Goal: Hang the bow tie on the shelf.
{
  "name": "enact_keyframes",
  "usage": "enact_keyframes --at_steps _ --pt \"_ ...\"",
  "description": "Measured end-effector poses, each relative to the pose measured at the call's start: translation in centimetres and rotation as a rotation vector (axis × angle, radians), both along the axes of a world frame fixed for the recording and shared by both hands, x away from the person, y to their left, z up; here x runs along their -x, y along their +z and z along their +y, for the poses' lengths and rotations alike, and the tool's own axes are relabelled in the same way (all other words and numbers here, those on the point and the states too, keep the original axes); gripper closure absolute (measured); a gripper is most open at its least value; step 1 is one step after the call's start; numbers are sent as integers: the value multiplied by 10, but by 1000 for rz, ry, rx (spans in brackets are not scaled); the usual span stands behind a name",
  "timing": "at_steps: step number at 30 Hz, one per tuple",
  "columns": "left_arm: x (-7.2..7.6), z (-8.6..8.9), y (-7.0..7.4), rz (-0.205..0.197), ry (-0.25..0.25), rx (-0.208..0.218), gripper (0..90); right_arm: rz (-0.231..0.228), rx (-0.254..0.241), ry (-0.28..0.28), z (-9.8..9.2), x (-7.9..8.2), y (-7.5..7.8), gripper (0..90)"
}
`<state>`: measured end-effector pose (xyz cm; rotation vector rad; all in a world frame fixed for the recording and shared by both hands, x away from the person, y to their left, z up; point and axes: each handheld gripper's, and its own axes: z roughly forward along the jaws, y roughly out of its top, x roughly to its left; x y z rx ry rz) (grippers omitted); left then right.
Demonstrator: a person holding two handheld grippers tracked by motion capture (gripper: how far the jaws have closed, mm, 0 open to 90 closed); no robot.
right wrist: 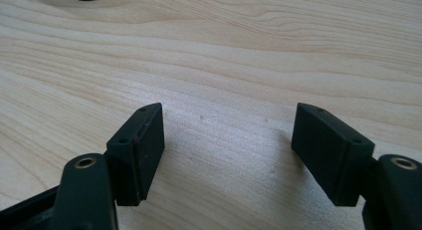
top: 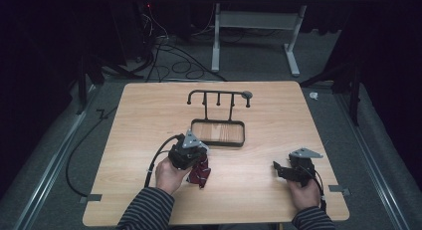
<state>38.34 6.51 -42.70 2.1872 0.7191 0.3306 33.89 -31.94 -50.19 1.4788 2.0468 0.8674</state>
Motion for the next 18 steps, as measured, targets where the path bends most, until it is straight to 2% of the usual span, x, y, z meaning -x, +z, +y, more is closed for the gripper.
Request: enact_keyframes --at_steps 3,7,11,14,18 --pt "2 2 6 -1 -3 18 880 0 0 0 0 0 0 301" --pt "5 7 21 6 -13 79 881 0 -1 -1 0 0 0 302" --pt "6 8 28 0 -20 95 881 0 -3 1 0 0 0 301" --pt "10 8 40 -12 -32 119 881 -1 -6 0 0 0 0 301" --pt "13 6 51 -30 -44 128 881 -1 -6 1 0 0 0 301"
